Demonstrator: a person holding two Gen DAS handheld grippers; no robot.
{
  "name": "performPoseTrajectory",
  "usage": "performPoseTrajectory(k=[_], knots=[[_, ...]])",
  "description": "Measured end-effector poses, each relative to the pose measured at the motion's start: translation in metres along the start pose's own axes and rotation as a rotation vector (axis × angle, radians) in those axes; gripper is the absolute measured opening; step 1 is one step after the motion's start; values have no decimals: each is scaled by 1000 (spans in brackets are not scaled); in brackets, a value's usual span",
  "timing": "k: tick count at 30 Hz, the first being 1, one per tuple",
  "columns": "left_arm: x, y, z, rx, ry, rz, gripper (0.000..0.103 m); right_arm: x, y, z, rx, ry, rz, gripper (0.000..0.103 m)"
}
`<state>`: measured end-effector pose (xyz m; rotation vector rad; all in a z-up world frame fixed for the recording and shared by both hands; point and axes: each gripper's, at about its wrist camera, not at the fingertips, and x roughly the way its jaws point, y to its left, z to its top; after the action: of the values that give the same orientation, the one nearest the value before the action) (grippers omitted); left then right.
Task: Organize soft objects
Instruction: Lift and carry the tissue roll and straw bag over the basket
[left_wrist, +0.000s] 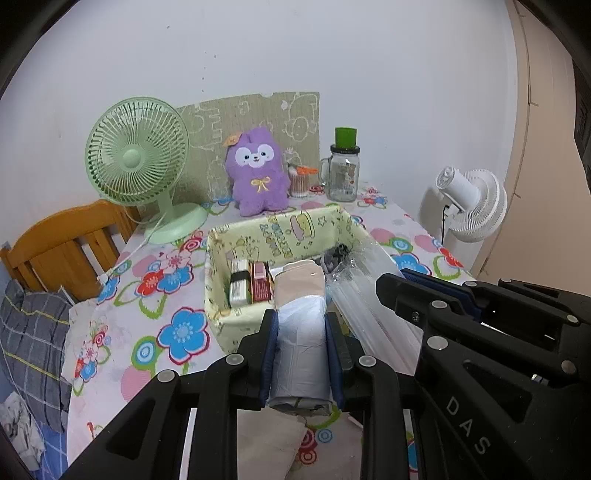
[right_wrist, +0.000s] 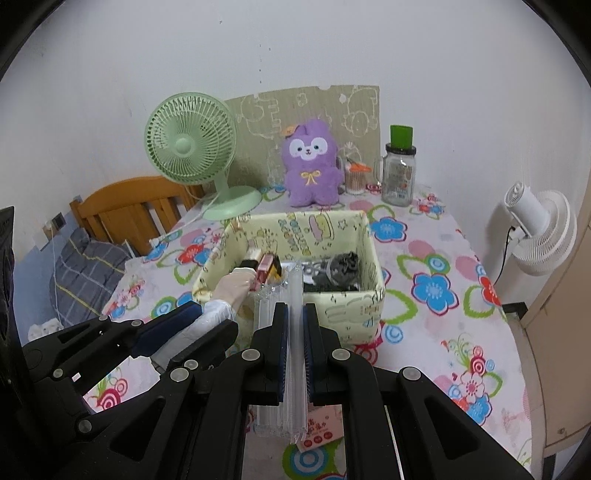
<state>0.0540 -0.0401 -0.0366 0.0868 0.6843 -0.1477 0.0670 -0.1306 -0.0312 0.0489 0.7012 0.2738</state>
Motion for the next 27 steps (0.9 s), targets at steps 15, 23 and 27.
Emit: performPoseTrajectory(k=[15,23,27], knots=[[5,7,28,-2,-40,13,24,6,-2,29,-9,-38,3,11],[23,11,41,7,-40,20,24,23,-7,42,-7,-38,-5,11],[32,14,47,-3,-36,16,24,34,-10,49,-3,-35,-6,11]])
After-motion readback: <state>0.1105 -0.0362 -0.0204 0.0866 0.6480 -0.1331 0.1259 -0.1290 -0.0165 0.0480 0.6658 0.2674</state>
